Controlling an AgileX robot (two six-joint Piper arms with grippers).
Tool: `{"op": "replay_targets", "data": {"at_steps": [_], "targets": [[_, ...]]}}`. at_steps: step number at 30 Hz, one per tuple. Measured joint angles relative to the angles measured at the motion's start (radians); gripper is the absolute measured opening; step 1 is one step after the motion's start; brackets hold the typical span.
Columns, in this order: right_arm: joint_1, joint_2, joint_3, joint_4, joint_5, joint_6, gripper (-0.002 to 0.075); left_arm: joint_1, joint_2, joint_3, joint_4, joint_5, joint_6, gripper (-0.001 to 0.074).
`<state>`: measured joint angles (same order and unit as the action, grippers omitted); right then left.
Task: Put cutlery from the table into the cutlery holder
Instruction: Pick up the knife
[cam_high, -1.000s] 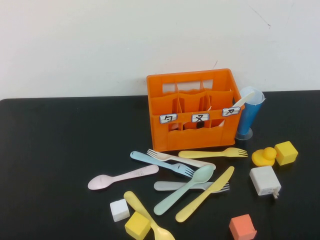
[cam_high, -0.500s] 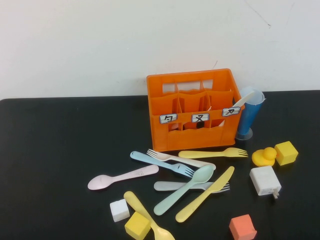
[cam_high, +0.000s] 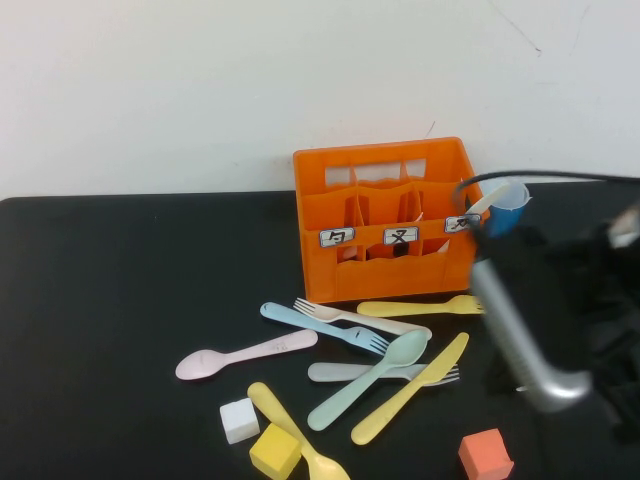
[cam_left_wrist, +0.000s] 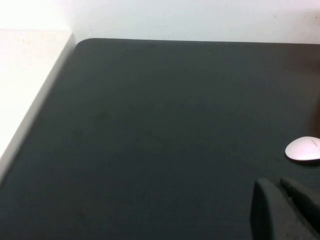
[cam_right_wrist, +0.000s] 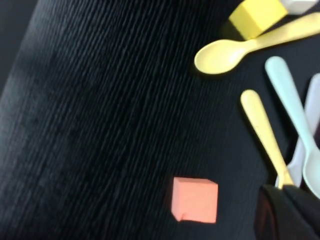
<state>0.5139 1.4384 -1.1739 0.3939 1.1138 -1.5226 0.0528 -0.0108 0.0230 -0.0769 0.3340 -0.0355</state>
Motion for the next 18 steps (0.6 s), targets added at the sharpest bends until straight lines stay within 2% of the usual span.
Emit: {"op": "replay_targets", "data": {"at_steps": [9,11,16,18], "targets": [[0.118,0.254,-0.170,-0.224,-0.009,0.069,0.0020,0.000,0.000,0.000,0.000,0.000,0.000,-0.0001],[0.124,0.304,-0.204,-0.233,-0.011,0.071,0.0067,0.000,0.000,0.000,0.000,0.000,0.000,-0.0001],[0.146,0.420,-0.249,-0.247,-0.015,0.024,0.0261,0.000,0.000,0.000,0.000,0.000,0.000,-0.0001],[0.164,0.457,-0.262,-0.270,-0.015,0.002,0.0304,0.000,0.000,0.000,0.000,0.000,0.000,-0.0001]]}}
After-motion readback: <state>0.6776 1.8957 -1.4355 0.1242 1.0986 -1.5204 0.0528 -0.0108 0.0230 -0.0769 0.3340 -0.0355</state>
